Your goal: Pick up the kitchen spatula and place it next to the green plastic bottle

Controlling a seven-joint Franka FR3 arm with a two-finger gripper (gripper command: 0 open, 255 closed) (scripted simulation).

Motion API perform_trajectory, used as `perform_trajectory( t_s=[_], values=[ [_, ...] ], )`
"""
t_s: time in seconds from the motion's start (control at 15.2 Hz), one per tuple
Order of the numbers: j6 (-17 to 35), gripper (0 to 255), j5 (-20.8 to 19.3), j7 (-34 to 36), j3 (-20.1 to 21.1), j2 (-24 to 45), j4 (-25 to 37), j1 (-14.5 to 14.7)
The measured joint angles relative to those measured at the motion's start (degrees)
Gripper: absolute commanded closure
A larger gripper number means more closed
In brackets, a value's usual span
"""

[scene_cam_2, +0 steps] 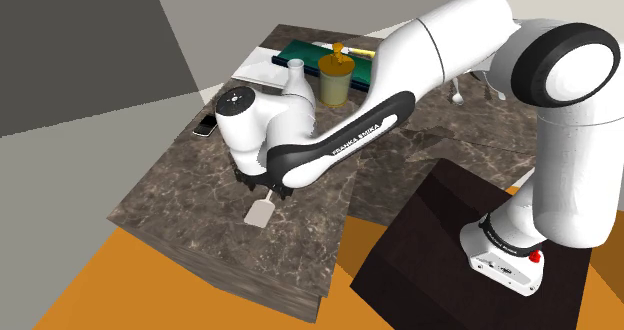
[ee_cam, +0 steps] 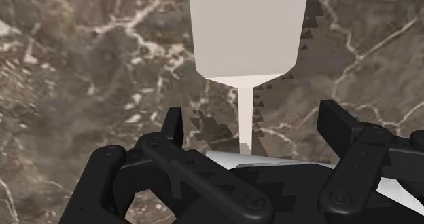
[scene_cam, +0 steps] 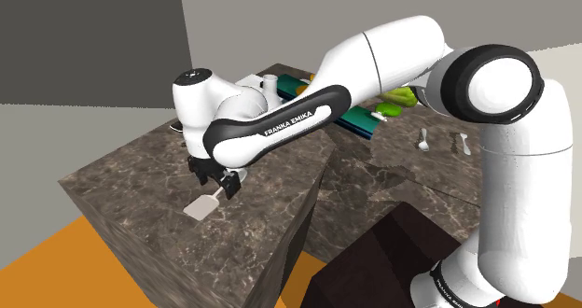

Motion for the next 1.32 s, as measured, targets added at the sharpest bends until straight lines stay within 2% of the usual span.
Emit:
perform_trajectory(
  t_s=[0.07,0.13,0.86,1.32],
  values=[
    [0.0,0,0.0,0.0,0.0,0.0,0.0,0.0],
    [-0.1,255,0.0,0.0,0.0,0.0,0.1,0.0],
    [-0.4,255,0.1,-0.1,0.1,-0.3,0.2,-0.2],
    [-3.8,255,1.8,-1.3,1.0,-2.2,1.8,-0.8]
  ],
)
